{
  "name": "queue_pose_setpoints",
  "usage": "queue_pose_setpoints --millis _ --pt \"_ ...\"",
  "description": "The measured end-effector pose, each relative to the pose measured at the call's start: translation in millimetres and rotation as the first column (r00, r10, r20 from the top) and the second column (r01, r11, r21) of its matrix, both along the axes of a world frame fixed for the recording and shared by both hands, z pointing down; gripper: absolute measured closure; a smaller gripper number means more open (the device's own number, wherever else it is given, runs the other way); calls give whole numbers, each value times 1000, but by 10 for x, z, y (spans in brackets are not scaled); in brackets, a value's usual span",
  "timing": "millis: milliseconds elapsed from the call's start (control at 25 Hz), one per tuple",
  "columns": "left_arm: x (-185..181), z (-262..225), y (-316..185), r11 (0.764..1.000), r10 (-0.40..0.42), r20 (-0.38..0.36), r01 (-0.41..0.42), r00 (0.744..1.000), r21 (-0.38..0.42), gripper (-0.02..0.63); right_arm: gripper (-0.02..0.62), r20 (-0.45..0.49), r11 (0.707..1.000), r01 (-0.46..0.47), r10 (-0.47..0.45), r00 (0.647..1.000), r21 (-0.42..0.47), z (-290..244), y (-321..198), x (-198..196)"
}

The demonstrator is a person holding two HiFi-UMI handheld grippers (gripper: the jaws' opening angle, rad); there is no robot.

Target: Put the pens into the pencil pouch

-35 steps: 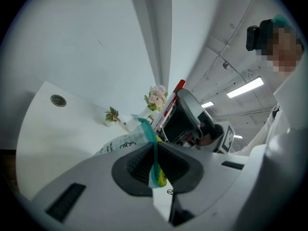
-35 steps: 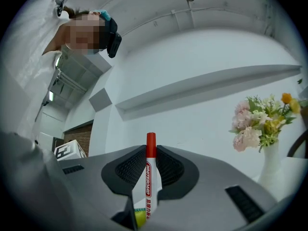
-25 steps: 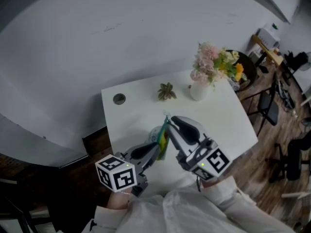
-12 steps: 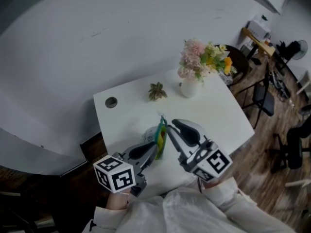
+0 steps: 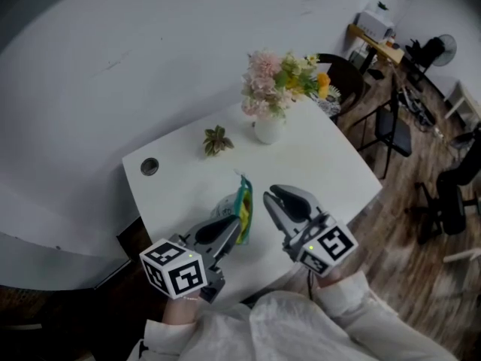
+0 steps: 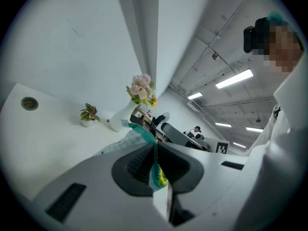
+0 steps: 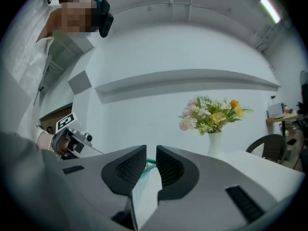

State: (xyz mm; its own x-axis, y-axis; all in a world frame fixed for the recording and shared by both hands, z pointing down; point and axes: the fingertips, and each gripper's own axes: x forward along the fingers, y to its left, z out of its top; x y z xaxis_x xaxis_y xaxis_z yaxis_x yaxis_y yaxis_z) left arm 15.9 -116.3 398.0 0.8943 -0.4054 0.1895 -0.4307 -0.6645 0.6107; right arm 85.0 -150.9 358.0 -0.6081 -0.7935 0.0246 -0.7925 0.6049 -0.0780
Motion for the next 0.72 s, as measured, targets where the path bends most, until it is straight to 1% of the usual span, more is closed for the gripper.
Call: queue_pose_setpoints --millis 120,240,400,560,720 --pt "93 -29 -16 1000 24 -3 -24 1000 5 578 534 -29 998 -26 24 999 -59 156 -2 140" --pt "167 -29 -32 999 41 -1 -41 999 9 578 534 -61 992 -30 23 998 -126 337 -4 232" --pt "200 9 -42 999 47 8 -47 999 4 578 534 -152 982 -29 0 988 -189 627 -36 300" --pt "165 80 -72 999 39 13 -39 999 -12 578 534 -265 967 15 -84 961 -253 870 -37 225" --pt "88 142 -125 999 14 18 -14 1000 -34 578 534 -370 954 34 -148 917 -297 1074 -54 183"
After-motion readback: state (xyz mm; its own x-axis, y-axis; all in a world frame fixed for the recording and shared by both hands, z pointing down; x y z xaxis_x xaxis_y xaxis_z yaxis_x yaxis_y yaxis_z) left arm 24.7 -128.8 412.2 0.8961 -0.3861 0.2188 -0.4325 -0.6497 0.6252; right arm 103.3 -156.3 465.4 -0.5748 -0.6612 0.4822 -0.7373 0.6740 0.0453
